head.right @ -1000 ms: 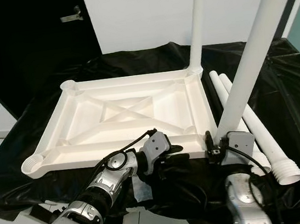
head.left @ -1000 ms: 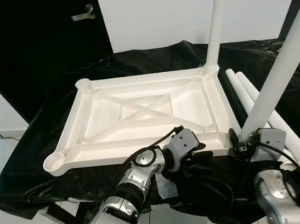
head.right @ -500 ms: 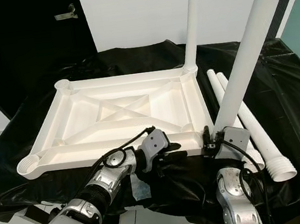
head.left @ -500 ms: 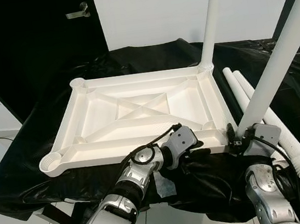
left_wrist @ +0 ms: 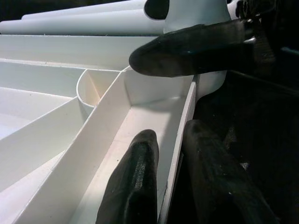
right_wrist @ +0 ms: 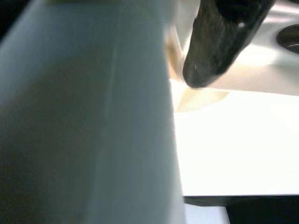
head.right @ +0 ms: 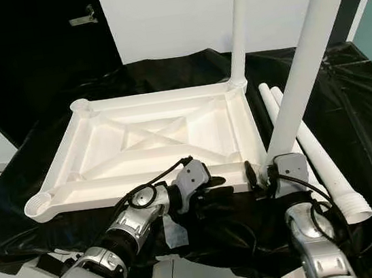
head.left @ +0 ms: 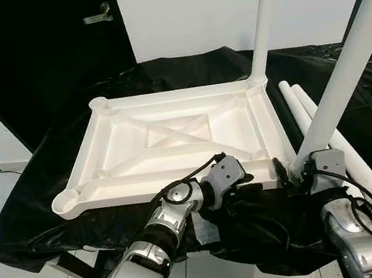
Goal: Building children table
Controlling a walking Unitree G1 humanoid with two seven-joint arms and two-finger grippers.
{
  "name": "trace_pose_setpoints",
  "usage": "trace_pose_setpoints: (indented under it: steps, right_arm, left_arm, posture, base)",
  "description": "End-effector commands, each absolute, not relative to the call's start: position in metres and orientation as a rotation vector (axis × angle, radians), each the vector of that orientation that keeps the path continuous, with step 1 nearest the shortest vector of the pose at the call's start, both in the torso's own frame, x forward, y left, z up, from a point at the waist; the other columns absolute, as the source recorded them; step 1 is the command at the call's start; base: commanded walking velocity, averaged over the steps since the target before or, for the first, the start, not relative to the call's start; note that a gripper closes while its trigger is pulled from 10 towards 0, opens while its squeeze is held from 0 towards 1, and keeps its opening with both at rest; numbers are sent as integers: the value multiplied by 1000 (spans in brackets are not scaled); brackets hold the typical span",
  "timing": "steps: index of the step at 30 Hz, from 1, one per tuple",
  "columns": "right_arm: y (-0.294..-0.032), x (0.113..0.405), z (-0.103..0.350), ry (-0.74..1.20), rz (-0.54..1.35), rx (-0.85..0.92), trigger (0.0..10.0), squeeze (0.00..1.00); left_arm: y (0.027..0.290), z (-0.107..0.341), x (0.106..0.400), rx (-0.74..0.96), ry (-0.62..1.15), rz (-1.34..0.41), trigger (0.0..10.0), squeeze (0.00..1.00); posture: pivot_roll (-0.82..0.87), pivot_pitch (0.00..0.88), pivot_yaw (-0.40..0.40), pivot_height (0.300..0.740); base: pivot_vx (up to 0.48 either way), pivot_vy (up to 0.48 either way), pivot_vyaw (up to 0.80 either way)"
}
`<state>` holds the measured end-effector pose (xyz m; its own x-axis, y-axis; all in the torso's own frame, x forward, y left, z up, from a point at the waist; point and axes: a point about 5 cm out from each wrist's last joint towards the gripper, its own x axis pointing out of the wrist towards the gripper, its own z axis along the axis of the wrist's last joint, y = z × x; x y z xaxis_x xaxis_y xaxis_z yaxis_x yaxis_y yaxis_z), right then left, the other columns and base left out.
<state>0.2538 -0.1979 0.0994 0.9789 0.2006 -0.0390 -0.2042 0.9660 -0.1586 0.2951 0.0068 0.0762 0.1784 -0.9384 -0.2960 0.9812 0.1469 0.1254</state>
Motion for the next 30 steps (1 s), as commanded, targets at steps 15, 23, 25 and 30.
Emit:
trace_pose_setpoints:
  steps: [15,23,25,30]
  right_arm:
    - [-206,241,108,156,639,-153,0,0]
    - [-206,234,96,244,677,-159,0,0]
    - [-202,233,92,259,674,-138,0,0]
    - [-176,235,74,222,468,-71,0,0]
  left_arm:
    - [19,32,271,324,407,-1449,10000,0]
    - [19,32,270,322,409,-1447,10000,0]
    - [19,33,271,323,408,-1445,10000,0]
    - [19,34,272,328,404,-1448,10000,0]
  posture:
    - [-143,0,31,740]
    - [-145,0,32,740]
    - [-147,0,35,740]
    - [-146,0,39,740]
  base:
    - [0,0,0]
    - [0,0,0]
    - [0,0,0]
    - [0,0,0]
